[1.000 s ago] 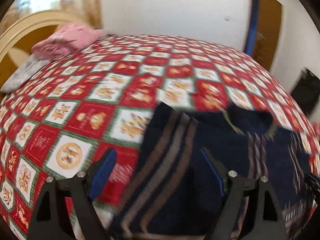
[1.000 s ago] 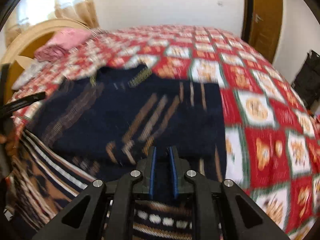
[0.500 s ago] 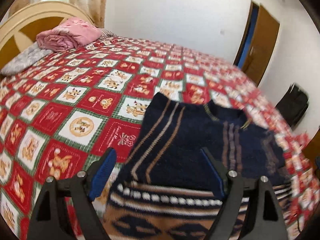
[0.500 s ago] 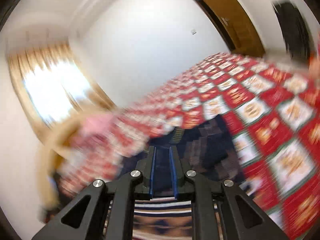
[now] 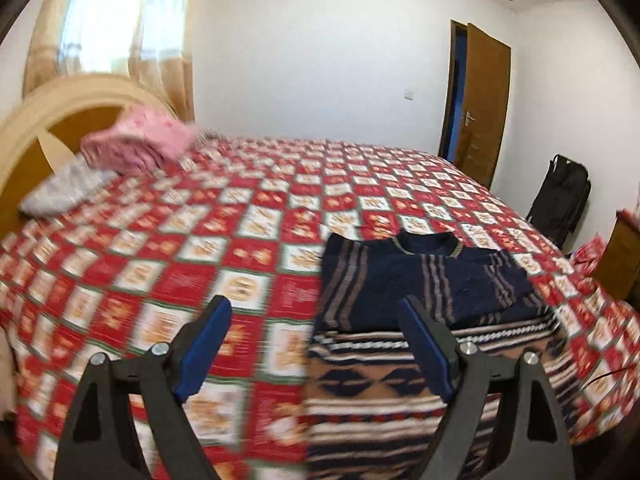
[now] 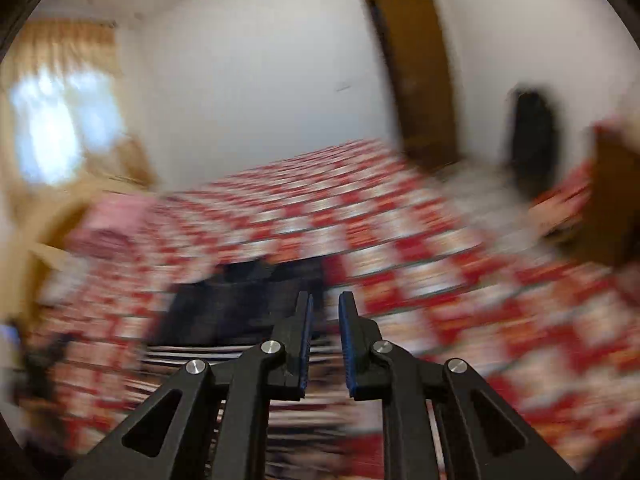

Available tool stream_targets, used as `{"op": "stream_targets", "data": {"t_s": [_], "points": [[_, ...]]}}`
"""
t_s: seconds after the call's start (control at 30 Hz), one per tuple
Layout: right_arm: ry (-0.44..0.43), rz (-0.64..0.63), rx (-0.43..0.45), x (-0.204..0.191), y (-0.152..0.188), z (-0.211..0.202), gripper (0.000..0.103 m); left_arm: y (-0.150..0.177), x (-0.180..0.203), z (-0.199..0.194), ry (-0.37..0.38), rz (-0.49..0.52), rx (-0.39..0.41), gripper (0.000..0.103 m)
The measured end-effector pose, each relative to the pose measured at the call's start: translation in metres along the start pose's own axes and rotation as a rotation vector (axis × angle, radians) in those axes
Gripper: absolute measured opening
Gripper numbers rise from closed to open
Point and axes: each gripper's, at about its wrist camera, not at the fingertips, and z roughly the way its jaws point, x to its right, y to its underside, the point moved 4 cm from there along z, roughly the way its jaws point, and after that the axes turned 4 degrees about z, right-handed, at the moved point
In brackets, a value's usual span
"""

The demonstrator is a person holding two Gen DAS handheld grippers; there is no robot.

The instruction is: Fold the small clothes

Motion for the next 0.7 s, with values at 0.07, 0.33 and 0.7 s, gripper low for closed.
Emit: {"op": "stream_targets", "data": {"t_s": [0.07,0.33,0.7], "points": [[0.15,-0.043,0.049,0.025,-0.015,-0.046,0.014,0.003,-0.011,-0.017,-0.003,0.029,0.025,0.092],[0.739,-0.178,0.237,0.07,-0.021,-0.171,0.014,0.009,-0.006,-0.048,0.043,0.194,0.017,0.097],[-0.047,-0.239,-0.37,-0.023,0.132,0.01,0.014,0.12,0.021,-0.015,0.346,0.22,-0.338,0.097]]}}
